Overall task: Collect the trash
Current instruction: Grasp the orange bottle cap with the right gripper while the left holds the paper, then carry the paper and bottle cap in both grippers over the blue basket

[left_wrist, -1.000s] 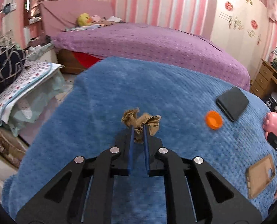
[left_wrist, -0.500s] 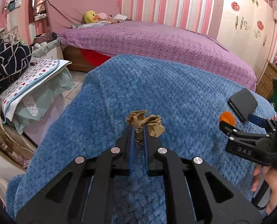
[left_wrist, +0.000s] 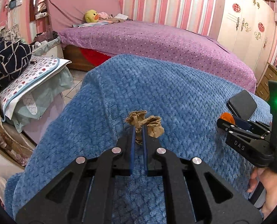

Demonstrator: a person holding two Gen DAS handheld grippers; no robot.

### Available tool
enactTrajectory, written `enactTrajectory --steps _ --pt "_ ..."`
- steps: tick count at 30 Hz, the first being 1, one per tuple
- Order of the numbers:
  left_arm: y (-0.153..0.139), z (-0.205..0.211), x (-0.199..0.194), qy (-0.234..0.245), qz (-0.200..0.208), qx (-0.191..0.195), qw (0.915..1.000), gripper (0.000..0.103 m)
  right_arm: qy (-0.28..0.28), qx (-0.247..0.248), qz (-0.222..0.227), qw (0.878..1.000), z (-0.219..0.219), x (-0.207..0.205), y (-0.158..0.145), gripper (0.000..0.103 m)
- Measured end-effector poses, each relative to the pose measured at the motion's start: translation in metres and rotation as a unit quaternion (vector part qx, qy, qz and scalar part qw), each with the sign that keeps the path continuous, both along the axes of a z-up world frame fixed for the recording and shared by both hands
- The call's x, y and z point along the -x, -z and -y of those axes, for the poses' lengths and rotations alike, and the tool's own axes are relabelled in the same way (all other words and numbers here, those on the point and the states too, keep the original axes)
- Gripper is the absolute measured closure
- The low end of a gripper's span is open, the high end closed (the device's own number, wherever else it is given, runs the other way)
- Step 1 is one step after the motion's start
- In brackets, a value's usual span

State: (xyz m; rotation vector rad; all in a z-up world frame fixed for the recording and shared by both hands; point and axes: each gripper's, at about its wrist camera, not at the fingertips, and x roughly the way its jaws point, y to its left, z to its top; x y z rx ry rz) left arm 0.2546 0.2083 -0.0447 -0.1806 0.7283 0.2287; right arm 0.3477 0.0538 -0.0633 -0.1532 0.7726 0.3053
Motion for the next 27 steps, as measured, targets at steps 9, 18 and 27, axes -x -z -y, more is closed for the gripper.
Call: enactTrajectory --steps 9,18,27 --pt "-0.011 0.018 0.002 0.018 0.009 -0.007 0.9998 0.098 0.012 0.015 0.056 0.998 0.038 0.029 -0.036 0.063" --pt "-0.024 0.055 0.012 0.046 0.021 -0.029 0.9983 0.098 0.056 0.008 0.077 0.995 0.117 0.067 -0.057 0.063" --pt "-0.029 0.112 0.025 0.09 0.028 -0.051 0.9942 0.098 0.105 0.031 0.089 0.99 0.199 0.12 -0.06 0.063"
